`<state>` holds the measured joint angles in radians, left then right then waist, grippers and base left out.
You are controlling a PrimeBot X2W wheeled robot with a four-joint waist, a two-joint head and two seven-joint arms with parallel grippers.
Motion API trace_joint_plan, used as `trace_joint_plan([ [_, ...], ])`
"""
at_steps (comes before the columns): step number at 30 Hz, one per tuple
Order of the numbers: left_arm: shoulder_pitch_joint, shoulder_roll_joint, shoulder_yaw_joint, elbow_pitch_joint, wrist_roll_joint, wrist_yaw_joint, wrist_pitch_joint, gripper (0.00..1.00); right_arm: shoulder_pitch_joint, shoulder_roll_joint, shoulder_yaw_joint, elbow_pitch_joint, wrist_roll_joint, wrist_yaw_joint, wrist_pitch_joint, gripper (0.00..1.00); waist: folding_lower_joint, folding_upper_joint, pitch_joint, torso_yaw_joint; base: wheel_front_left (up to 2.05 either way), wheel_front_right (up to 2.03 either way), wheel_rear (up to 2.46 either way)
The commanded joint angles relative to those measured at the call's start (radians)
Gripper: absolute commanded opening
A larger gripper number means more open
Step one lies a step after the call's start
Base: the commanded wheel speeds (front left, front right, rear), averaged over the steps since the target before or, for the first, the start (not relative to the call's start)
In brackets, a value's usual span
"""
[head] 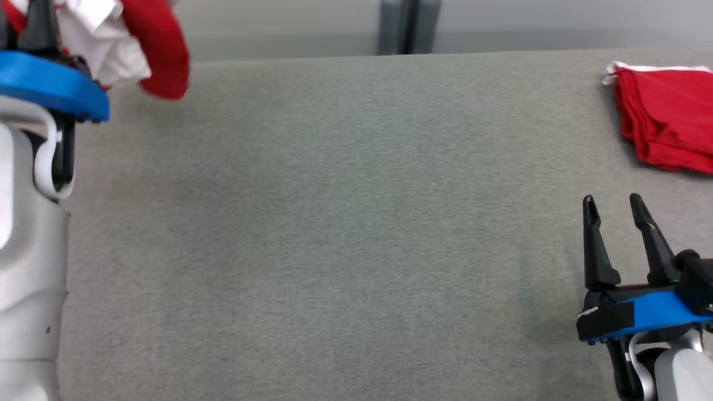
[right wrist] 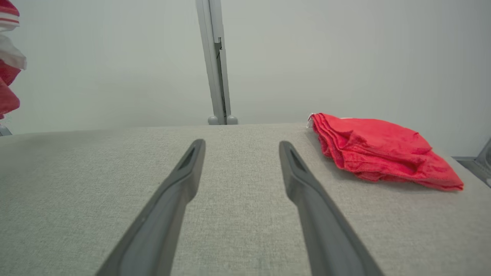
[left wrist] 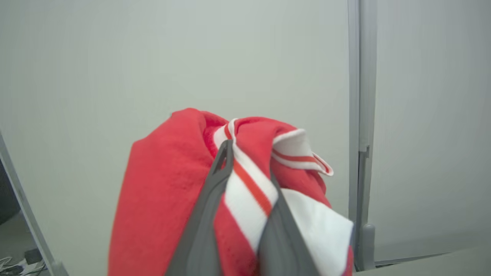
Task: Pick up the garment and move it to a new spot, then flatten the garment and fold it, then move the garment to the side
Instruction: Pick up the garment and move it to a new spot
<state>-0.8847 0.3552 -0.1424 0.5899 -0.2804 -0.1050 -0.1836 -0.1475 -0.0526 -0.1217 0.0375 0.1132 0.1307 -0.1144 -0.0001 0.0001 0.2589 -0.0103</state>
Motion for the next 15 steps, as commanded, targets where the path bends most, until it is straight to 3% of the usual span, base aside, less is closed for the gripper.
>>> trace_joint_plan([
  [1,-0.017,-0.012,-0.014,-0.053,0.007,0.004,0.019,0.00,0.009,0.002,0.003,0.012,0.021,0.000,-0.012,1.00,0.0001,-0.0001,-0.024,-0.039,0.00,0.00,0.00],
  [8,-0.026,-0.066,-0.091,-0.285,0.016,0.007,0.135,0.00,0.005,0.002,0.024,0.069,0.074,0.000,-0.058,1.00,0.0001,-0.0001,-0.022,-0.142,0.00,0.00,0.00],
  [15,0.026,-0.126,-0.166,-0.361,0.012,0.009,0.188,0.00,-0.007,0.003,0.043,0.127,0.104,0.000,-0.095,1.00,0.0001,-0.0001,-0.009,-0.215,0.00,0.00,0.00],
])
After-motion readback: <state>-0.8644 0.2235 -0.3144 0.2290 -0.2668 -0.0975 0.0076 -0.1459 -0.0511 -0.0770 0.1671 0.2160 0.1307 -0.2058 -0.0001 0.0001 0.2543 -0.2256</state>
